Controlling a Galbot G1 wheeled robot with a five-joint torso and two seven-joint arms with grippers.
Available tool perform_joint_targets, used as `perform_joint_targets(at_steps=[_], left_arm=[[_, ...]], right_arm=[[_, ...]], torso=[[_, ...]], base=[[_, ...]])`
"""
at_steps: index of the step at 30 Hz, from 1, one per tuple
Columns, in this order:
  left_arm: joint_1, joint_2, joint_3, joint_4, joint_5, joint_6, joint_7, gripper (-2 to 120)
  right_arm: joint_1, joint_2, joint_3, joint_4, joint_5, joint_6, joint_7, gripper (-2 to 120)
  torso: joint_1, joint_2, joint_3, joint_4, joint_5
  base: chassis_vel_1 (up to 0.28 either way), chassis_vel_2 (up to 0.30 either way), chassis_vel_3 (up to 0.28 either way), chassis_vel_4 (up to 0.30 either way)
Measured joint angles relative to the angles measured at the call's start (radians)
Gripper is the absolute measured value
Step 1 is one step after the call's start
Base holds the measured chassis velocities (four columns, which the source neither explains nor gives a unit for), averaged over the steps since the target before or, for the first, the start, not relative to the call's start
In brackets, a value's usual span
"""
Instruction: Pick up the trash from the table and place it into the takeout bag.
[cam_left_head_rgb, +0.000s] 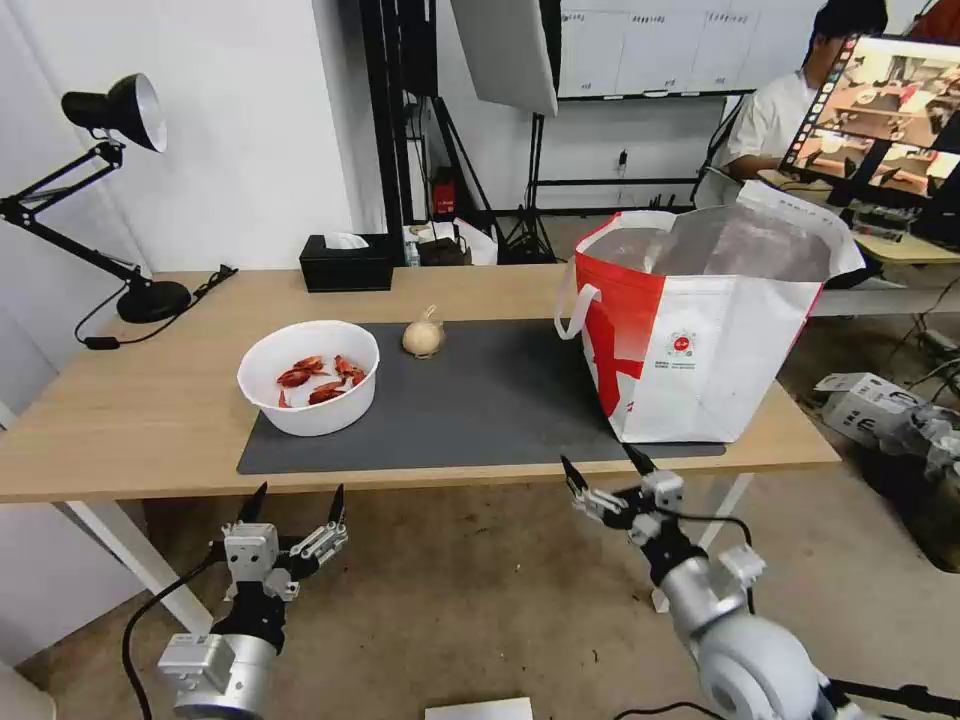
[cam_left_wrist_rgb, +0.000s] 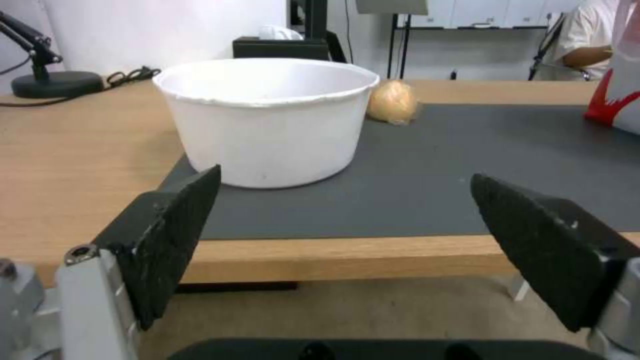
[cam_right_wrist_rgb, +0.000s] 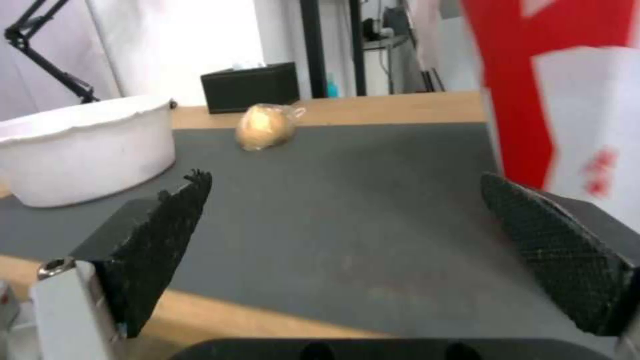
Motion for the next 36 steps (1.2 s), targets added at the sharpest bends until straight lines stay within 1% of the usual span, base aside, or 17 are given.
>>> perform_joint_targets(at_steps=[3,6,7,10,11,13,14,16,17,20,23,27,30,31,34,35,36], left_arm=[[0.002,0.0,0.0,-0.001,0.0,-0.002,0.0,100],[0.003,-0.004,-0.002,-0.004,0.002,-0.003,0.0,100],[0.003,-0.004,-0.002,-0.004,0.002,-0.003,0.0,100],[0.003,-0.007,-0.005,-0.004,0.003,-0.003,0.0,100],[0.003,-0.007,-0.005,-0.004,0.003,-0.003,0.0,100],[0.004,-0.009,-0.007,-0.004,0.003,-0.006,0.0,100],[0.004,-0.009,-0.007,-0.004,0.003,-0.006,0.0,100],[0.005,-0.01,-0.01,-0.003,0.003,-0.006,0.0,100],[0.005,-0.01,-0.01,-0.003,0.003,-0.006,0.0,100],[0.006,-0.008,-0.011,-0.002,0.003,-0.006,0.0,100],[0.006,-0.007,-0.015,0.0,0.004,-0.006,0.0,100],[0.006,-0.008,-0.016,0.002,0.004,-0.006,0.0,100],[0.006,-0.014,-0.015,0.004,0.009,-0.002,0.0,100],[0.006,-0.014,-0.015,0.004,0.009,-0.002,0.0,100],[0.01,-0.015,-0.015,0.004,0.009,-0.002,0.0,100],[0.01,-0.015,-0.015,0.004,0.009,-0.002,0.0,100],[0.014,-0.013,-0.015,0.002,0.01,-0.002,0.0,100]], right_arm=[[0.06,0.0,-0.033,-0.021,0.022,-0.012,0.001,100],[0.235,0.013,-0.137,-0.092,0.067,-0.027,0.003,100],[0.235,0.013,-0.137,-0.092,0.067,-0.027,0.003,100],[0.389,0.039,-0.241,-0.166,0.11,-0.047,0.014,100],[0.389,0.039,-0.241,-0.166,0.11,-0.047,0.014,100],[0.484,0.062,-0.312,-0.222,0.142,-0.06,0.026,100],[0.484,0.062,-0.312,-0.222,0.142,-0.06,0.026,100],[0.581,0.092,-0.374,-0.287,0.168,-0.069,0.039,100],[0.581,0.092,-0.374,-0.287,0.168,-0.069,0.039,100],[0.671,0.122,-0.423,-0.344,0.181,-0.083,0.056,100],[0.781,0.174,-0.48,-0.427,0.21,-0.115,0.077,100],[0.85,0.219,-0.522,-0.499,0.234,-0.133,0.081,100],[0.942,0.306,-0.592,-0.631,0.255,-0.145,0.087,100],[0.942,0.306,-0.592,-0.631,0.255,-0.145,0.087,100],[0.998,0.374,-0.62,-0.749,0.252,-0.167,0.094,100],[0.998,0.374,-0.62,-0.749,0.252,-0.167,0.094,100],[1.019,0.4,-0.626,-0.794,0.244,-0.176,0.099,100]], torso=[[0.0,0.0,0.0,-0.0001,0.0001],[0.0,0.0,0.0,-0.0001,0.0001],[0.0,0.0,0.0,-0.0001,0.0001],[0.0,0.0,0.0,0.0,0.0001],[0.0,0.0,0.0,0.0,0.0001],[0.0,0.0,0.0,0.0,-0.0001],[0.0,0.0,0.0,0.0,-0.0001],[0.0,0.0,0.0,-0.0002,0.0002],[0.0,0.0,0.0,-0.0002,0.0002],[0.0,0.0,0.0,0.0,0.0],[0.0,0.0,0.0,0.0,-0.0004],[0.0,0.0,0.0,-0.0001,-0.0002],[0.0,0.0,0.0,0.0001,-0.0001],[0.0,0.0,0.0,0.0001,-0.0001],[0.0,0.0,0.0,0.0,-0.0001],[0.0,0.0,0.0,0.0,-0.0001],[0.0,0.0,0.0,0.0,-0.0001]], base=[[0.0,0.0,0.0,0.0],[0.0,0.0,0.0,0.0],[0.0,0.0,0.0,0.0],[0.0,0.0,0.0,0.0],[0.0,0.0,0.0,0.0],[0.0,0.0,0.0,0.0],[0.0,0.0,0.0,0.0],[0.0,0.0,0.0,0.0],[0.0,0.0,0.0,0.0],[0.0,0.0,0.0,0.0],[0.0,0.0,0.0,0.0],[0.0,0.0,0.0,0.0],[0.0,0.0,0.0,0.0],[0.0,0.0,0.0,0.0],[0.0,0.0,0.0,0.0],[0.0,0.0,0.0,0.0],[0.0,0.0,0.0,0.0]])
